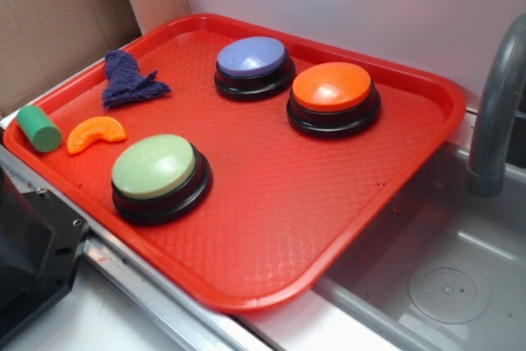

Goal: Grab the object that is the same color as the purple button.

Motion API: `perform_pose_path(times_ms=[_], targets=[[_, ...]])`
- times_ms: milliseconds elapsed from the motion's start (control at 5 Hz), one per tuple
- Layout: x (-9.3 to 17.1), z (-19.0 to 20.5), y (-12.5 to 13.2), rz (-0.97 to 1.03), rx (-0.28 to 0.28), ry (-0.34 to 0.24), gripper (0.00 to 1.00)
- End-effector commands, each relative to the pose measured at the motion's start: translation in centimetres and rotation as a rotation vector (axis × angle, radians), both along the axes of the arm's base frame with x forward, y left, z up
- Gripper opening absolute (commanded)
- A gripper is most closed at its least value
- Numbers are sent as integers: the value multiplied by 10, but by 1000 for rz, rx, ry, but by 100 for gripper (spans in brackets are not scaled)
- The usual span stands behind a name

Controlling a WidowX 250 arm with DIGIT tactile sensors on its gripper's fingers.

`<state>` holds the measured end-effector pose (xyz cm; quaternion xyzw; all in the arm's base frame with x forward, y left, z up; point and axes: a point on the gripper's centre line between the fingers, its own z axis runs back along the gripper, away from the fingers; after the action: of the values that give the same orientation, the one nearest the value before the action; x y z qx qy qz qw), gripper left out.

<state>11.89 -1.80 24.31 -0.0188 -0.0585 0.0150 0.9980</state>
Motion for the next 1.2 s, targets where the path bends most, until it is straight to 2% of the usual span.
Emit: perform_pose_path(times_ms=[0, 200, 600, 1000], targets=[[0, 0, 0, 0, 0, 0, 100], [24, -20, 33, 250, 35, 18, 100], [61, -58, 80, 512, 18, 55, 100], [61, -58, 80, 512, 18, 55, 100]])
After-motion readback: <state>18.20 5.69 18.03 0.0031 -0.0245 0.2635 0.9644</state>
